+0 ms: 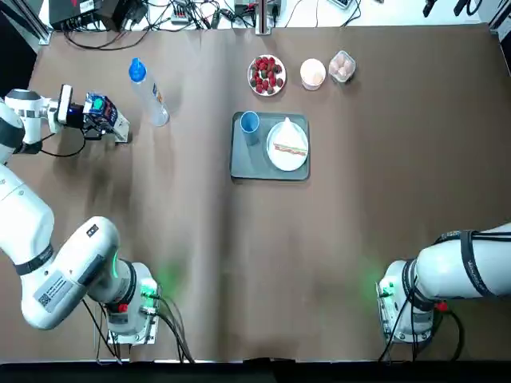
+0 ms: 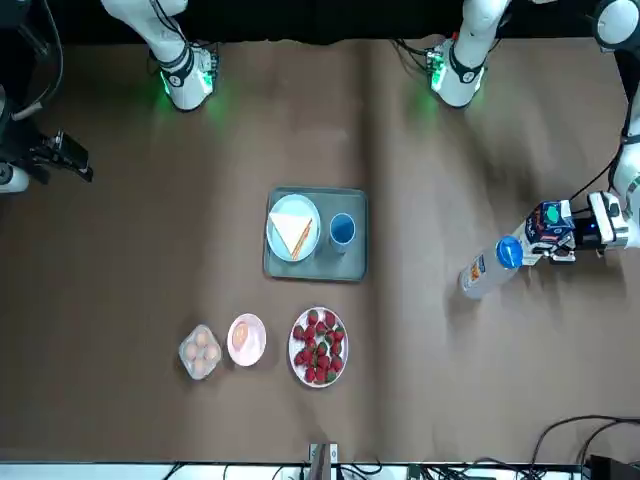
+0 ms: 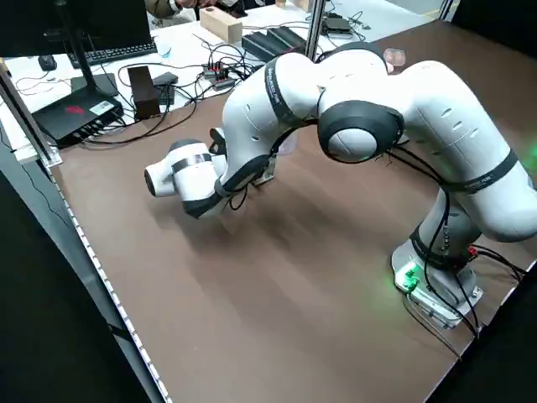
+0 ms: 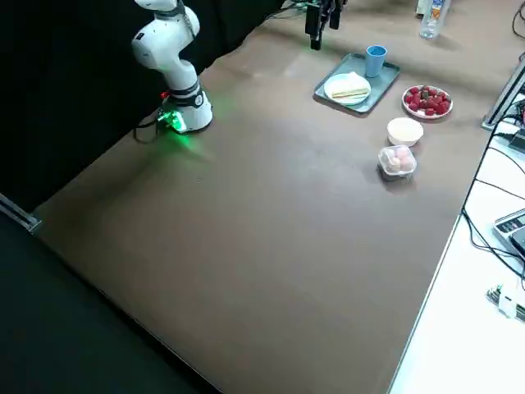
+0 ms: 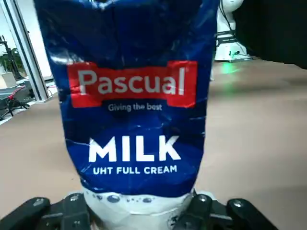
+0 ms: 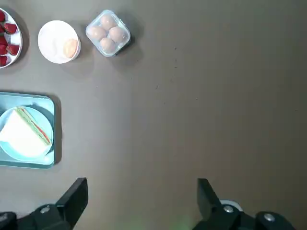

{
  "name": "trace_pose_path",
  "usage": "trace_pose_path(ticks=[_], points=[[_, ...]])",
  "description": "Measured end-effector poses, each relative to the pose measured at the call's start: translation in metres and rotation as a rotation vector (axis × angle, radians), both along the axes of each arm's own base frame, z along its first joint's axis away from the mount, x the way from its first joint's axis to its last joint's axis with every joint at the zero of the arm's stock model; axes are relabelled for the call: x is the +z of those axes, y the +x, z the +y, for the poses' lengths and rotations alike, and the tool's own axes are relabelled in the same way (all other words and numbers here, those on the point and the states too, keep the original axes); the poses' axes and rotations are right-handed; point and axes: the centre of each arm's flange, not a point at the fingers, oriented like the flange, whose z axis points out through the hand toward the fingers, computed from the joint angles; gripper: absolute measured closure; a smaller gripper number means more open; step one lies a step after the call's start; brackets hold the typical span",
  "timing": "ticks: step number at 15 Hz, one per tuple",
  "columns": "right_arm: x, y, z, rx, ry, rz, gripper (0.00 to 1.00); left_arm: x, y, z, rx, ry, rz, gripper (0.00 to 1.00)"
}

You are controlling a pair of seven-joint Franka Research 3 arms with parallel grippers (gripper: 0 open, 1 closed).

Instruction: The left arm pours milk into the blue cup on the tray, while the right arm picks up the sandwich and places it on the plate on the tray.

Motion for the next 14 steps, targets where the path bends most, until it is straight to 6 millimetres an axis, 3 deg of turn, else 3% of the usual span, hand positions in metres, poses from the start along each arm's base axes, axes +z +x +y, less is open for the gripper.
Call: trace_pose_path(ticks=[4, 7, 8, 12, 14], points=[[-0.001, 0.0, 0.0, -0.001, 0.0, 0.001, 0.0, -0.01, -0.001, -0.003, -0.001, -0.003, 0.002, 0.32], [-0.002, 0.0, 0.0, 0.0, 0.0, 0.003, 0.0, -0.016, -0.003, 0.001, 0.013, 0.011, 0.01, 0.04], [-0.002, 0.0, 0.0, 0.0, 0.0, 0.004, 0.0, -0.02, -0.005, 0.005, 0.02, 0.026, 0.016, 0.01], [-0.002, 0.0, -0.001, -0.002, 0.0, 0.005, 0.0, -0.026, -0.013, 0.016, 0.023, 0.061, 0.034, 0.01], [-0.003, 0.0, -0.001, -0.002, 0.0, 0.005, 0.0, -0.024, -0.019, 0.032, 0.033, 0.093, 0.043, 0.0]])
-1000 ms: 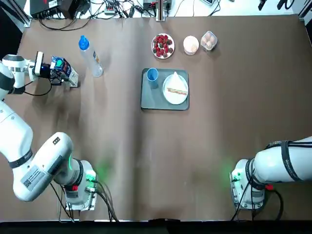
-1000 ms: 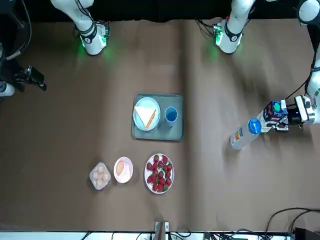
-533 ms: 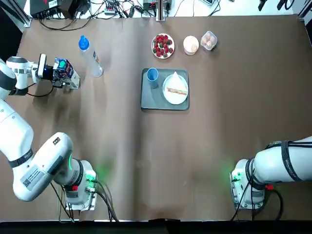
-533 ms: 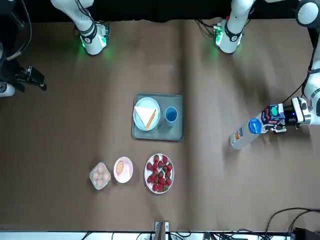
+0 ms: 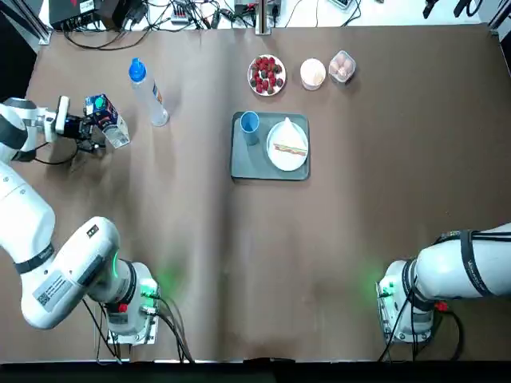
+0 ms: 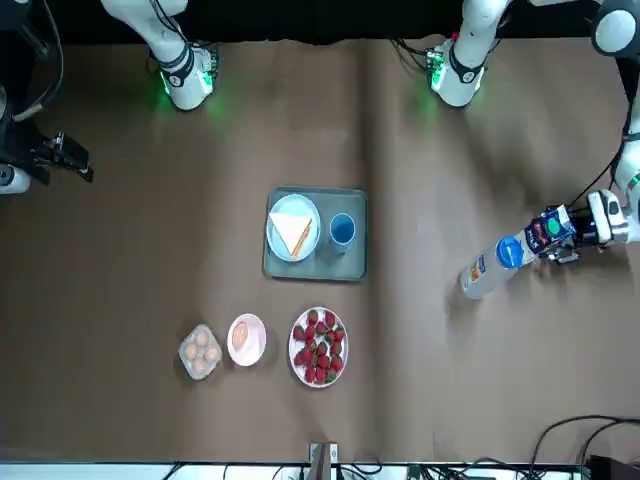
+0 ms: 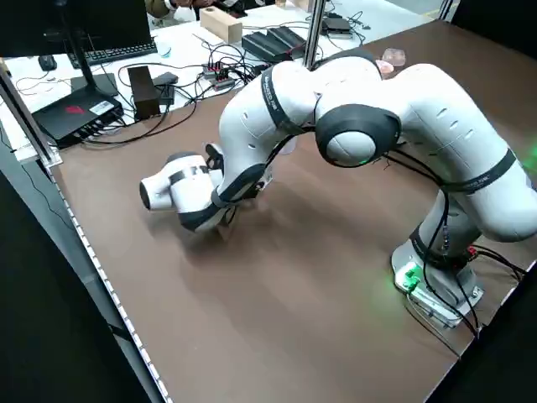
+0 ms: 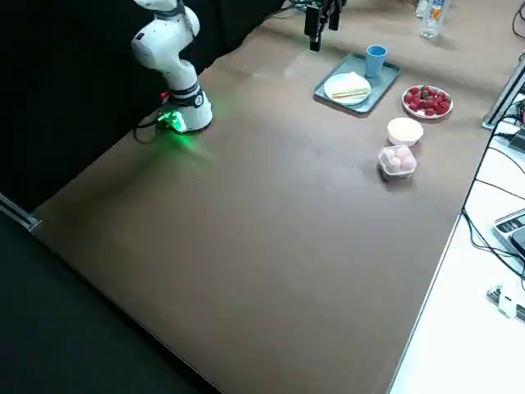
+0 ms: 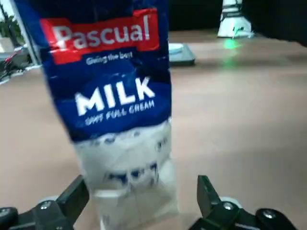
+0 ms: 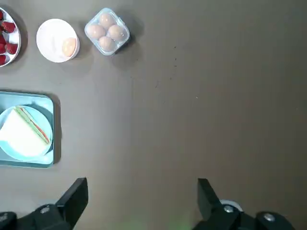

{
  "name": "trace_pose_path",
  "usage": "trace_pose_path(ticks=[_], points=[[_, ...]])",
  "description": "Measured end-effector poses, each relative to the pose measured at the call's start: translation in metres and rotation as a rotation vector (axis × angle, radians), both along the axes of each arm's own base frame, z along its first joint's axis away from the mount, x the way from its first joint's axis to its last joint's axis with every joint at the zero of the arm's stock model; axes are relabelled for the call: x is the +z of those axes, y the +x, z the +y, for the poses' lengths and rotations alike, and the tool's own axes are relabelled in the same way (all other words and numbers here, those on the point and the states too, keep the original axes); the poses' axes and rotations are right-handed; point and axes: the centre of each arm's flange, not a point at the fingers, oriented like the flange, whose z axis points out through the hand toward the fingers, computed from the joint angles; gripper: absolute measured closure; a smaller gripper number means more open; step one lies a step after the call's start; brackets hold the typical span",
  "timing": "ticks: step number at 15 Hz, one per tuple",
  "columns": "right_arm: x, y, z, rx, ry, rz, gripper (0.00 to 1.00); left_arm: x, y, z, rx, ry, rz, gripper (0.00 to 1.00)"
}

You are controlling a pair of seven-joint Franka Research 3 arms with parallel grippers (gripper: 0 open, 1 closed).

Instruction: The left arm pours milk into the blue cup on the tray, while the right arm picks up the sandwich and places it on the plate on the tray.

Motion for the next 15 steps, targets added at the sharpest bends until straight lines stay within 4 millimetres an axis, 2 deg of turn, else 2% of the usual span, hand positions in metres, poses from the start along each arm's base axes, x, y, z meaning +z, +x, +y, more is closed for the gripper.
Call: trace_pose_path(ticks=[1, 2, 5, 7, 8, 10, 12, 14, 15], points=[[0.0, 0.0, 0.0, 0.0, 0.0, 0.0, 0.0, 0.004, -0.003, 0.012, 0.012, 0.021, 0.0, 0.01], [0.0, 0.0, 0.0, 0.0, 0.0, 0.0, 0.0, 0.019, -0.006, 0.036, 0.038, 0.066, -0.015, 0.0], [0.0, 0.0, 0.0, 0.0, 0.0, 0.001, 0.0, 0.062, -0.002, 0.061, 0.069, 0.137, -0.037, 0.0], [0.0, 0.0, 0.0, 0.0, 0.0, 0.001, 0.0, 0.112, 0.007, 0.071, 0.09, 0.202, -0.041, 0.0], [-0.001, 0.0, 0.0, 0.0, 0.0, 0.001, 0.0, 0.146, 0.014, 0.072, 0.089, 0.253, -0.038, 0.01], [-0.001, 0.0, 0.0, -0.001, 0.0, 0.001, 0.0, 0.228, 0.031, 0.055, 0.062, 0.391, -0.01, 0.0], [-0.001, 0.0, 0.0, -0.001, 0.0, 0.001, 0.0, 0.311, 0.048, 0.013, 0.036, 0.539, 0.021, 0.0], [-0.001, 0.0, 0.0, -0.001, 0.0, 0.001, 0.0, 0.374, 0.06, -0.039, 0.023, 0.652, 0.042, 0.0], [-0.001, 0.0, 0.0, -0.001, 0.0, 0.001, 0.0, 0.394, 0.065, -0.065, 0.018, 0.689, 0.052, 0.01]])
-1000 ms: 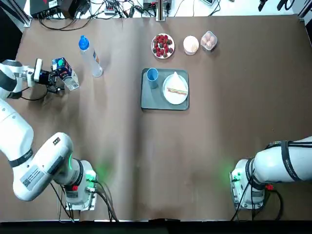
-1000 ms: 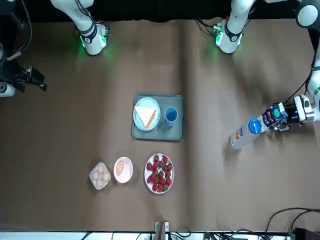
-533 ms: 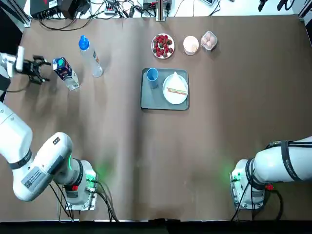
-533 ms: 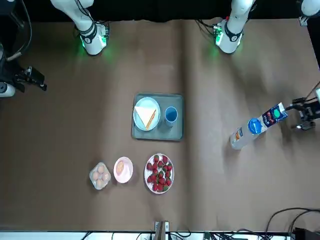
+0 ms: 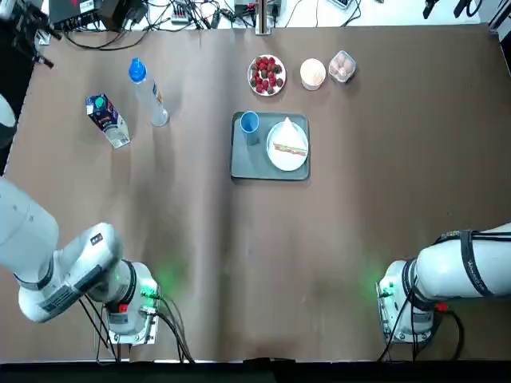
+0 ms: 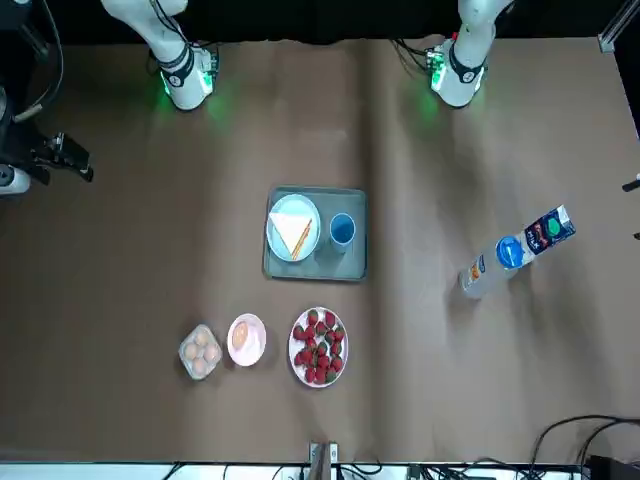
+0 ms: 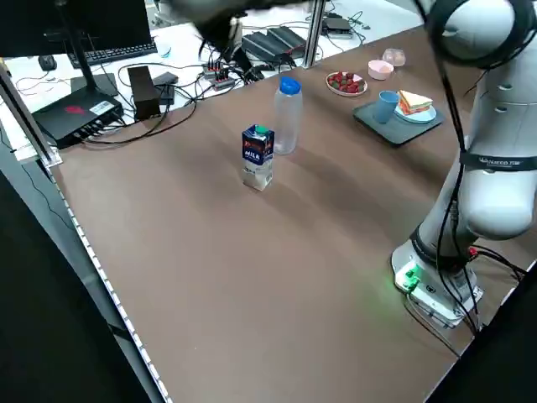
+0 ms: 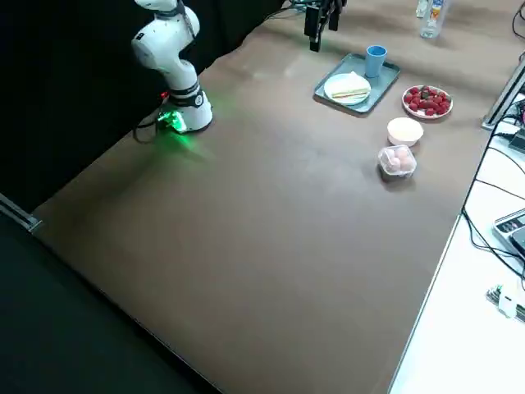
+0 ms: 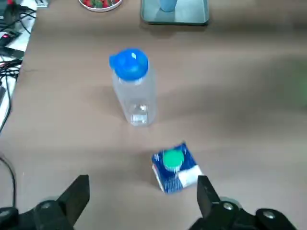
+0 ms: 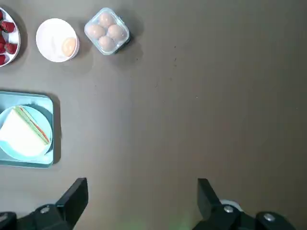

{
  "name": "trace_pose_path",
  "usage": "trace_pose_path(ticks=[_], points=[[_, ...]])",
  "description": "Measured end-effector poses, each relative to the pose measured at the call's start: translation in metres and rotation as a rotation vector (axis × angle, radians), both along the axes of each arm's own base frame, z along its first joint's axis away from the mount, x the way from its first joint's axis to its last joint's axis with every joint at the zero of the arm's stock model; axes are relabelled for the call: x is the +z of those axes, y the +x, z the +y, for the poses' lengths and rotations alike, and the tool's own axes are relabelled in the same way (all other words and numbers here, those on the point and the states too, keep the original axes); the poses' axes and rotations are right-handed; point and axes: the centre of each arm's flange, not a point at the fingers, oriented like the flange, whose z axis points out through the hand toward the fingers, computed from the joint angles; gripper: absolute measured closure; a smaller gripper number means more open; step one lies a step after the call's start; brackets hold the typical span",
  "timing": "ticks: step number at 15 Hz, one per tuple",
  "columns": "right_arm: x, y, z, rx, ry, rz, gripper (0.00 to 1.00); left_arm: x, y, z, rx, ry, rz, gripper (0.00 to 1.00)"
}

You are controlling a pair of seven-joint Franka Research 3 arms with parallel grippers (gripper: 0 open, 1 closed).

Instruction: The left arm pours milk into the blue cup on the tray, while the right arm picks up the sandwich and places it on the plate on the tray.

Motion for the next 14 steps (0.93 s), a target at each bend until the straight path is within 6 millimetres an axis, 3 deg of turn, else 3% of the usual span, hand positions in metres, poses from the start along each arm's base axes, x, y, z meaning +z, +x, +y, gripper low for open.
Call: trace_pose_path(ticks=[1, 3, 8, 12, 13, 14], points=[[0.0, 0.0, 0.0, 0.0, 0.0, 0.0, 0.0, 0.017, 0.006, -0.033, -0.008, 0.044, 0.022, 0.0], [0.0, 0.0, 0.0, 0.0, 0.0, 0.0, 0.0, 0.028, 0.018, -0.091, -0.023, 0.114, 0.075, 0.0], [0.0, 0.0, 0.0, 0.0, 0.0, 0.0, 0.0, 0.024, 0.041, -0.222, 0.055, 0.239, 0.22, 0.0], [0.0, 0.0, 0.0, 0.0, 0.0, 0.0, 0.0, 0.021, 0.041, -0.315, 0.207, 0.367, 0.313, 0.0], [0.0, 0.0, 0.0, 0.0, 0.0, 0.0, 0.0, 0.021, 0.037, -0.352, 0.321, 0.424, 0.35, 0.0], [0.0, 0.0, 0.0, 0.0, 0.0, 0.0, 0.0, 0.023, 0.035, -0.365, 0.379, 0.45, 0.36, 0.01]])
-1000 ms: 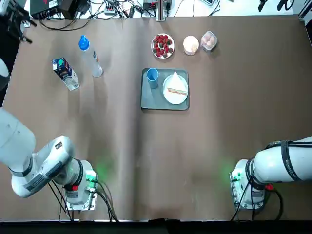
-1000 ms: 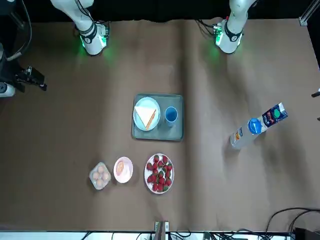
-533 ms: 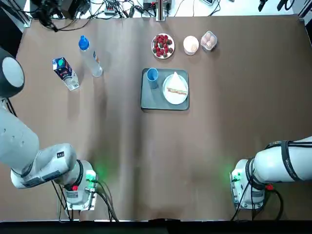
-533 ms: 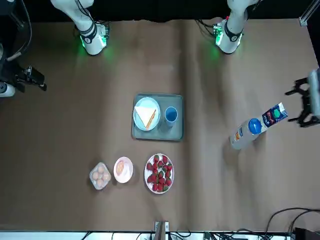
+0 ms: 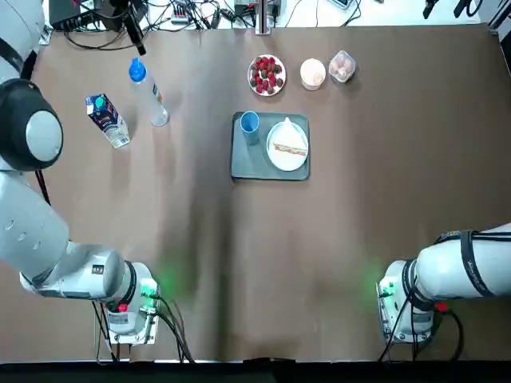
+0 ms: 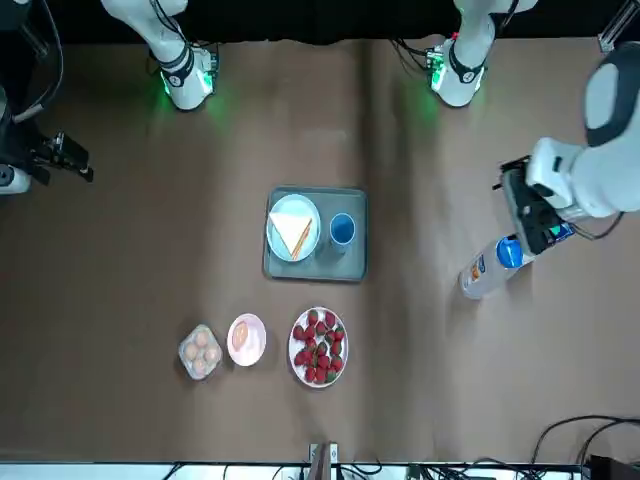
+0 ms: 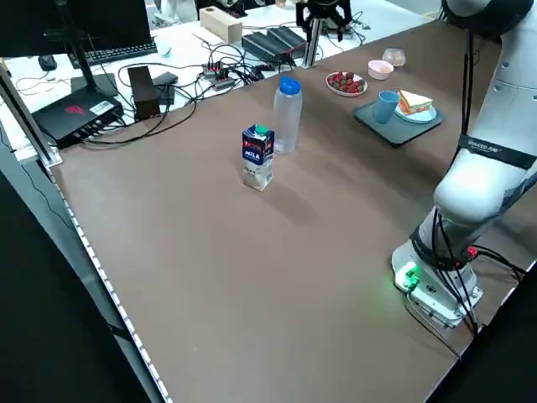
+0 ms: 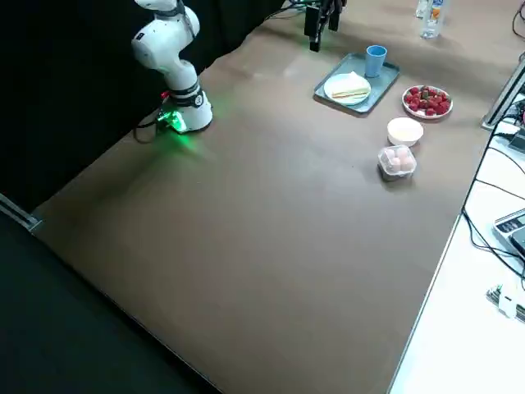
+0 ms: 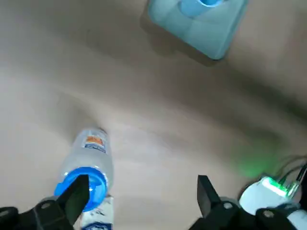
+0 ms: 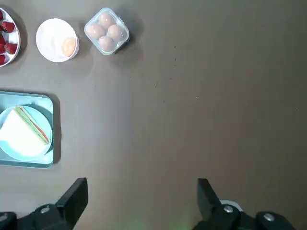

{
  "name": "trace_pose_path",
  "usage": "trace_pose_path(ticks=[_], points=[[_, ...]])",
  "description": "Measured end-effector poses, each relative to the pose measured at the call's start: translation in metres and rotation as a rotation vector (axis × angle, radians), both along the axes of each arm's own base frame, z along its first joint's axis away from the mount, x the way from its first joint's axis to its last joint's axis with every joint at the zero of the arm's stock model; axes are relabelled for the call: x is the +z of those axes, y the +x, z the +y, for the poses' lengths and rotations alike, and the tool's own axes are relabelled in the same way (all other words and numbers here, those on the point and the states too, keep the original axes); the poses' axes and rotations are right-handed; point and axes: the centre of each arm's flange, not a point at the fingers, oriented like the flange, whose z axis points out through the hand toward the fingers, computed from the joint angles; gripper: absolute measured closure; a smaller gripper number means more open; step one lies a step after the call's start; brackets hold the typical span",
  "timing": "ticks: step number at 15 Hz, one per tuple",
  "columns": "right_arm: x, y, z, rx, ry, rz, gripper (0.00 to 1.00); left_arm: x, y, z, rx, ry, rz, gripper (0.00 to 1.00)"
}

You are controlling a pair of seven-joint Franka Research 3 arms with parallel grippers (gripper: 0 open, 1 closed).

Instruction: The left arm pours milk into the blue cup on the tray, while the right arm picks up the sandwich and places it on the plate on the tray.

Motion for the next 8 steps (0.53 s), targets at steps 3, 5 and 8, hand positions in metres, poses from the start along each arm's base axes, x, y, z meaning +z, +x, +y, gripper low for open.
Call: trace_pose_path(ticks=[3, 5, 8], points=[[0.0, 0.0, 0.0, 0.0, 0.0, 0.0, 0.0, 0.015, -0.008, -0.016, 0.185, 0.092, -0.013, 0.0], [0.0, 0.0, 0.0, 0.0, 0.0, 0.0, 0.0, 0.03, -0.013, -0.013, 0.325, 0.153, -0.037, 0.0], [0.0, 0.0, 0.0, 0.0, 0.0, 0.0, 0.0, 0.049, -0.02, -0.009, 0.531, 0.216, -0.068, 0.0]])
